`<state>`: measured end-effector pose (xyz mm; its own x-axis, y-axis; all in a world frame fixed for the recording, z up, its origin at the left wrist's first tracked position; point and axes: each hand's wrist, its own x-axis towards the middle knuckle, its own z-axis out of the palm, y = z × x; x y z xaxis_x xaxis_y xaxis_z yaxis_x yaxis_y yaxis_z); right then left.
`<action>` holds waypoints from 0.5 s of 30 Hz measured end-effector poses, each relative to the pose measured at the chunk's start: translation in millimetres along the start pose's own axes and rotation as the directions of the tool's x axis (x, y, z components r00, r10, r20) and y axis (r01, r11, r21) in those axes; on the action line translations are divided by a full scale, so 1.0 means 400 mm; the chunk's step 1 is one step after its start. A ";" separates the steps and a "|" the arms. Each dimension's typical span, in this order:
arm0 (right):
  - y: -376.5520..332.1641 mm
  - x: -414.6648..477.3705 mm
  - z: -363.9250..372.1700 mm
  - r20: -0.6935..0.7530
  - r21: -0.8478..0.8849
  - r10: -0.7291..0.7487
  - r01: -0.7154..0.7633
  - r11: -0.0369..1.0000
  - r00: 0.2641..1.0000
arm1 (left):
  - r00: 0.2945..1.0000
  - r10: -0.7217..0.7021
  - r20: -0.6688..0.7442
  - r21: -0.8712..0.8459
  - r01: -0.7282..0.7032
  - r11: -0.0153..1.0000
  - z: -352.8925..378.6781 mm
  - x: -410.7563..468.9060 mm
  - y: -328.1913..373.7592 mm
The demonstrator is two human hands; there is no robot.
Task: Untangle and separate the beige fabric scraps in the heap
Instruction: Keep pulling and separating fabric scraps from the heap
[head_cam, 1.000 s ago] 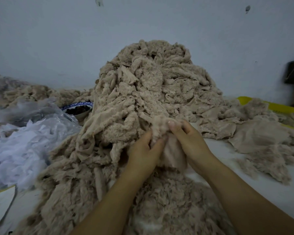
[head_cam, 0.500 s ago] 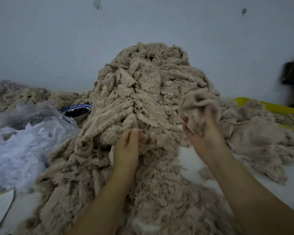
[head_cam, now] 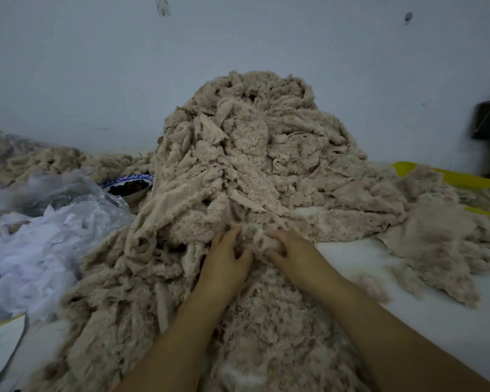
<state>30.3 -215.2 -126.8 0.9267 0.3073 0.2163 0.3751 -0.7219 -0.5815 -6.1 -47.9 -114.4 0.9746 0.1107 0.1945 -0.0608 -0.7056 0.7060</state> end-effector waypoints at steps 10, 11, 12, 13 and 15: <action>-0.058 -0.026 -0.046 -0.202 0.629 0.066 0.078 0.773 0.977 | 0.998 0.064 -0.028 -0.229 -0.069 0.971 -0.002 -0.004 0.005; -0.054 -0.023 -0.055 -0.211 0.678 0.142 0.041 0.734 0.967 | 0.997 0.024 -0.071 -0.243 -0.041 0.969 -0.009 0.000 0.000; -0.049 -0.021 -0.060 -0.220 0.718 0.206 0.015 0.696 0.954 | 0.995 -0.005 -0.098 -0.239 -0.018 0.971 -0.012 0.004 -0.004; -0.047 -0.020 -0.064 -0.221 0.749 0.255 -0.004 0.663 0.941 | 0.993 -0.024 -0.117 -0.232 -0.004 0.973 -0.014 0.005 -0.006; -0.048 -0.021 -0.069 -0.222 0.802 0.317 -0.012 0.597 0.922 | 0.985 -0.062 -0.161 -0.242 0.021 0.970 -0.017 0.005 -0.005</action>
<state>15.7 -220.9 -95.9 0.9785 -0.0829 0.1891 0.1945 0.0629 -0.9789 -5.5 -41.5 -111.0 0.9291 0.2652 0.2576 -0.0903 -0.5129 0.8537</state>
